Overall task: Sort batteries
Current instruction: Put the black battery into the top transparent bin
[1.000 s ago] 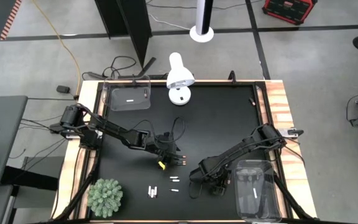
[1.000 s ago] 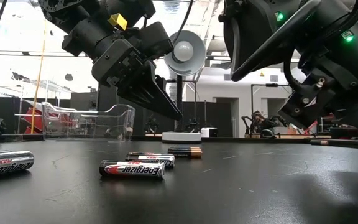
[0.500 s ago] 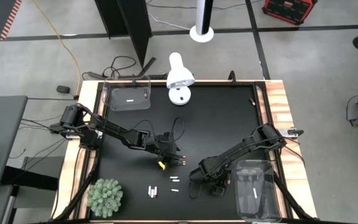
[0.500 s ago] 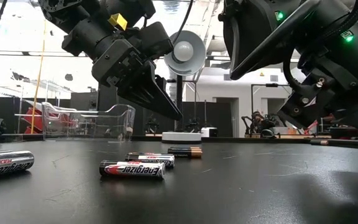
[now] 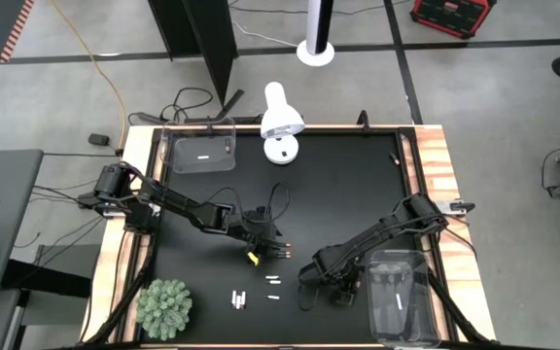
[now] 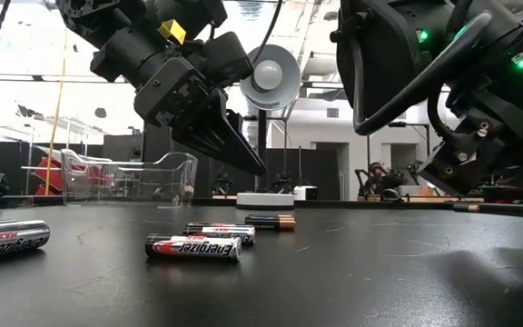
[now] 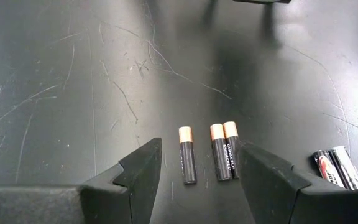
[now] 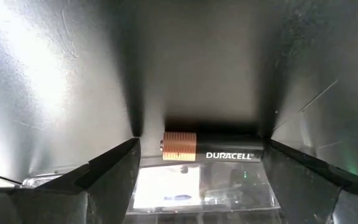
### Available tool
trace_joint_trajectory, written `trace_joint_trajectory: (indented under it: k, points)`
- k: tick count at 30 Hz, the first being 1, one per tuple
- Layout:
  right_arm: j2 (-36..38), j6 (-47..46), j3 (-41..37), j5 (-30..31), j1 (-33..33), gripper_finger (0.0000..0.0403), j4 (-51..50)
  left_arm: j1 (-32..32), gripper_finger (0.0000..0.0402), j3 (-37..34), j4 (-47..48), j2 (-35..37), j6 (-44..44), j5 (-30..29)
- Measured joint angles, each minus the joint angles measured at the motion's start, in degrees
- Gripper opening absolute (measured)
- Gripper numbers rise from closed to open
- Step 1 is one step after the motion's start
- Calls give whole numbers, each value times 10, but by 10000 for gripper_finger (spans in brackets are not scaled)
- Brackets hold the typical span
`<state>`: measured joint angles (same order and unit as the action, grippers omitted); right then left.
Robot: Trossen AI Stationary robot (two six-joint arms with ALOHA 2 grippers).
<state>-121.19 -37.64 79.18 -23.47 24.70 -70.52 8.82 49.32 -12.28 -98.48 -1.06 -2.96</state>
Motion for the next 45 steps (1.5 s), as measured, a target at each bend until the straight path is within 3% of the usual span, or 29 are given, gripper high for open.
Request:
trace_joint_trajectory:
  k: [9, 26, 45]
  points:
    - [1, 0, -9, 1, -1, 350, 15, 0, 198, 0, 0, 0, 0, 0]
    - [0, -5, -10, 7, -12, 291, 15, 0, 198, 0, 0, 0, 0, 0]
    - [0, 0, -10, 11, -13, 289, 5, 0, 198, 0, 5, 0, 0, 0]
